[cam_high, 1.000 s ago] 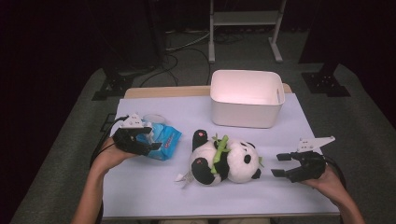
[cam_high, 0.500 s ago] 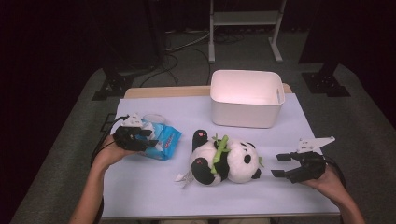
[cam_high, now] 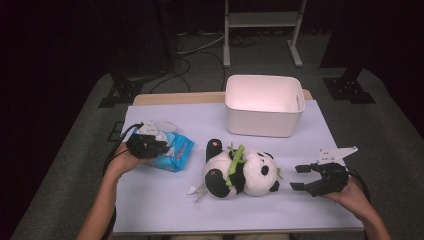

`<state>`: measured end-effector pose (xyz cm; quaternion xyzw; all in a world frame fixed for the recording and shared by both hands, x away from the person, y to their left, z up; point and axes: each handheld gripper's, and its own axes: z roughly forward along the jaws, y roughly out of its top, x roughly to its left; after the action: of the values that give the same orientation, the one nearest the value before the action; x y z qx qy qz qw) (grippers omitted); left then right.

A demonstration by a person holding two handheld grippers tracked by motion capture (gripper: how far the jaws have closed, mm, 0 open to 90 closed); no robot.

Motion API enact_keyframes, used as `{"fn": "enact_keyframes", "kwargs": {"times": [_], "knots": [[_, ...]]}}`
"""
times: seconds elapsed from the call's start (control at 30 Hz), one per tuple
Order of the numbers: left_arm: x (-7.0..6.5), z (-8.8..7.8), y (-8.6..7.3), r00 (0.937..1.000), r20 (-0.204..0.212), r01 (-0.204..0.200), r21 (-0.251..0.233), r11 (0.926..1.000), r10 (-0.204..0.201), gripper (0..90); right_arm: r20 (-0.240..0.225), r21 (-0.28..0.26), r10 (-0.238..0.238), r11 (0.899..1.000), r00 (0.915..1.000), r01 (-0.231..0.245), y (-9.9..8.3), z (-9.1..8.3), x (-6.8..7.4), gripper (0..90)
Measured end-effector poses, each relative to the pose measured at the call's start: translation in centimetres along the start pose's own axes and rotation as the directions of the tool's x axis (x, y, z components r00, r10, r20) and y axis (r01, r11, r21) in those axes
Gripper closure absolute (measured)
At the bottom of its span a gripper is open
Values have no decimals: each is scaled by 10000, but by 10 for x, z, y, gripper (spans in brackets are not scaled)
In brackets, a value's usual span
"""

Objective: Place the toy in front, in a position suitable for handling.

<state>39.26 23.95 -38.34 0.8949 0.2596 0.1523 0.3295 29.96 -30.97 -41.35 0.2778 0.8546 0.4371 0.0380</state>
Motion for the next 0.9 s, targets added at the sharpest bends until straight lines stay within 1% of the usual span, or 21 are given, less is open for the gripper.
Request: {"fn": "enact_keyframes", "kwargs": {"times": [0.1,0.23,0.4,0.43,0.47,0.53,0.6,0.67,0.7,0.9], "knots": [[2,0,0,10000,-56,-65,14,10000,65,825,-44,29,-27,10000,10000,28,0,2,0,277],[2,0,-1,10000,21,-85,-34,10000,85,869,-49,38,-63,10000,10000,63,0,2,1,277],[3,-2,0,9996,255,-101,-4,9999,101,878,-59,36,-84,10000,9999,84,0,2,1,277],[4,-3,1,9987,494,94,-72,9999,-90,878,-82,20,-66,10000,9999,66,0,2,1,277],[4,-3,1,9987,494,94,-72,9999,-90,878,-82,20,-66,10000,9999,66,0,2,1,277],[6,-5,1,9973,687,265,-187,9995,-252,879,-89,-2,-74,10000,9999,74,0,1,1,277],[6,-7,0,9964,774,366,-245,9990,-346,879,-86,-8,-94,10000,9999,94,0,1,1,277],[6,-8,-1,9954,898,373,-296,9989,-345,879,-82,-7,-124,9999,9999,124,-1,0,1,277],[5,-10,-1,9938,1036,437,-344,9985,-399,881,-88,-22,-118,9999,9999,118,-1,1,1,277],[2,-12,2,9925,1188,306,-275,9992,-271,882,-134,-8,-152,9999,9998,152,0,1,1,276]]}}
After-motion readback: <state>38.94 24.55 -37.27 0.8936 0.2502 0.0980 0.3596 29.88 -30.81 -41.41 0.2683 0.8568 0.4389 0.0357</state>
